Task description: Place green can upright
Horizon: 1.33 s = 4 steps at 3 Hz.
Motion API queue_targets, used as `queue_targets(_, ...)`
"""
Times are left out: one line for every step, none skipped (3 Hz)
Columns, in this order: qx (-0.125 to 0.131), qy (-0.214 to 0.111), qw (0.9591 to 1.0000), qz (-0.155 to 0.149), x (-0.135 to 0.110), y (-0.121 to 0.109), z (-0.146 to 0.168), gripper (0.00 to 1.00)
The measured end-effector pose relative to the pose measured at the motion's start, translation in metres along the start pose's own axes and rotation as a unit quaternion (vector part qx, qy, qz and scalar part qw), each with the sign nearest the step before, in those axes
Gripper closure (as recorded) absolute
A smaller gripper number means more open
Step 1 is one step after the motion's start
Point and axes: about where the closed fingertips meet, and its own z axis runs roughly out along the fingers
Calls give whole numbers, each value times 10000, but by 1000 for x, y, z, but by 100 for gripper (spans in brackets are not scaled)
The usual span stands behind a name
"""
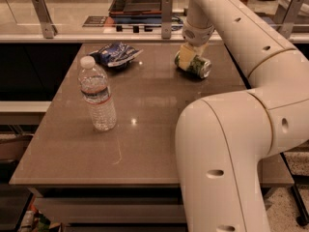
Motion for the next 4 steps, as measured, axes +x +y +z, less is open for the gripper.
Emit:
queue_targets(0,0,10000,0,0,0,0,100)
queue_targets(105,-115,9999,66,0,-5,-4,100)
queue_targets(204,-205,9995,132,3,-8,-11,100)
queue_targets(408,-363,9983,221,10,-11,-29,100)
